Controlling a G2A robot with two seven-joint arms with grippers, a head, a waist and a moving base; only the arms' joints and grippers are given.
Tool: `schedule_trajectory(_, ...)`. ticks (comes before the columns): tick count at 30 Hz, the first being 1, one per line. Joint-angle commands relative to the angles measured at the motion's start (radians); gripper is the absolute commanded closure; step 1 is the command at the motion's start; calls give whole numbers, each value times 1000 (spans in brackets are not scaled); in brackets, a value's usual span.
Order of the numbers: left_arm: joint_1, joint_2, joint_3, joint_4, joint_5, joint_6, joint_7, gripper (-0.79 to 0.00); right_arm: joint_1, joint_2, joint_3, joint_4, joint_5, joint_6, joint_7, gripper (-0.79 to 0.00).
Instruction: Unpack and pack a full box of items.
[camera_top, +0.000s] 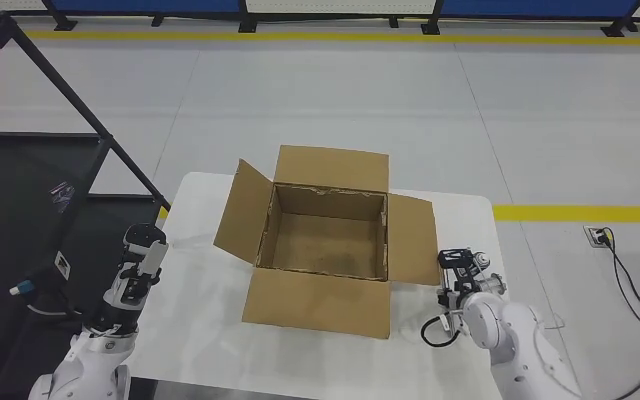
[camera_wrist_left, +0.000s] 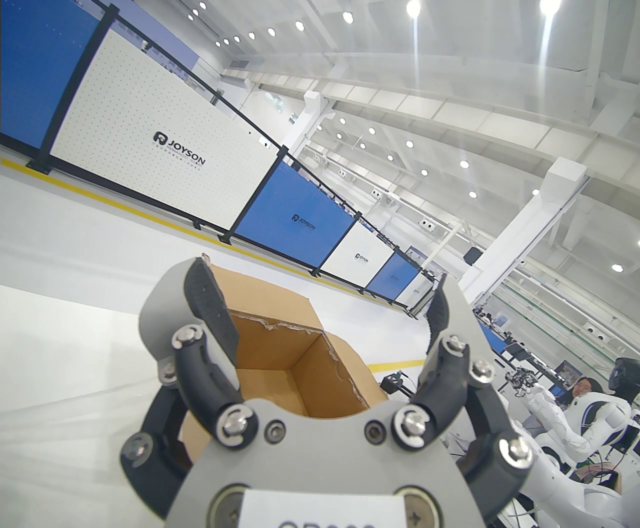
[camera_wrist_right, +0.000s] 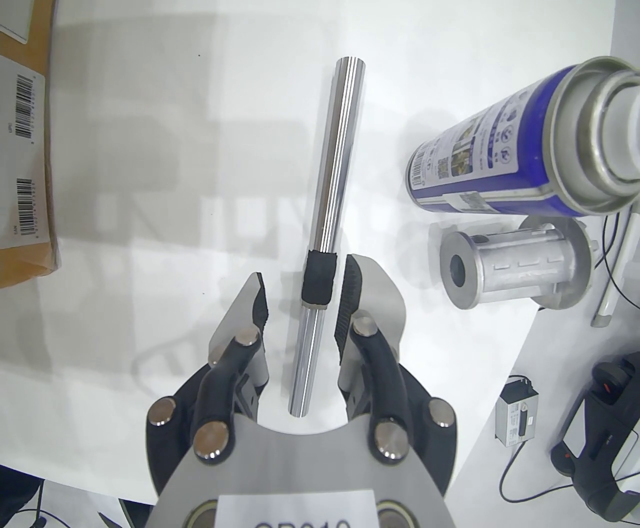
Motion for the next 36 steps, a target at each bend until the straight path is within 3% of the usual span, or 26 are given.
schedule_trajectory(1, 0, 0, 0, 0, 0, 0, 0, -785, 15, -1, -6, 25, -3, 6, 7, -302)
schedule_trajectory(20, 0, 0, 0, 0, 0, 0, 0, -785, 73, -14, -56, 113, -36, 43, 27, -228)
schedule_trajectory(24, 0, 0, 0, 0, 0, 0, 0, -785, 74, -15, -58, 114, -38, 50, 26, -12)
schedule_trajectory(31, 0, 0, 0, 0, 0, 0, 0, -785, 29, -9, -16, 39, -40, 59, 17, 0)
schedule_trajectory(36, 0, 0, 0, 0, 0, 0, 0, -785, -57, 1, 70, -106, 2, 51, -16, 0)
